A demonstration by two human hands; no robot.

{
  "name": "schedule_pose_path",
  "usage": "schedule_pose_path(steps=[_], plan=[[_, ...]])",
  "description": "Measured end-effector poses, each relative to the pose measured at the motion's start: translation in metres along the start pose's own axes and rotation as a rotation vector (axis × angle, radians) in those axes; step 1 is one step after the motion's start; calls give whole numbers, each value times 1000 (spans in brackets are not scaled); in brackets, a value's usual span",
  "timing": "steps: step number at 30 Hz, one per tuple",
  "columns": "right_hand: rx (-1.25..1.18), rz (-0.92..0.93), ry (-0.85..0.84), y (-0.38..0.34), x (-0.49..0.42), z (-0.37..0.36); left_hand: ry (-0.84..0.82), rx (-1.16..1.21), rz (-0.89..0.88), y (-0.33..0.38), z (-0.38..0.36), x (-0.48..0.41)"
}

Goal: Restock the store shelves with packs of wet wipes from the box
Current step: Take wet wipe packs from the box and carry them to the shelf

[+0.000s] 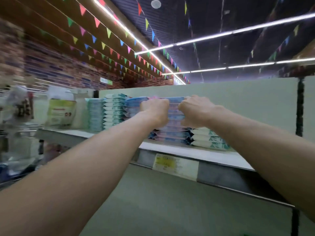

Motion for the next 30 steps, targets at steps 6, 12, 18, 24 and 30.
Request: schedule_pose_path(steps=[6,12,18,24,30], plan=[[-139,162,68,-59,13,17,-93,-176,152,-52,20,51],[-316,335,117,-138,32,35,-185,-286,299,-99,40,121],[-436,510,131,-215,65,53,-291,-445,465,-154,66,207],[-561,689,87,-292,116,67,-402,-524,630,-191,92,301],[-621,884,51,-376,184,92,-504,-607,764,-224,124,399]])
Point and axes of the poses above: each hand's wrist, its own x-axis away from the middle knuckle, its own z-axis out of the back of the hand, y = z × x, the point moved 9 cm from there along -x, towards the middle knuckle, and after that the axes turned 7 degrees about -x, right-handed, at the moved point
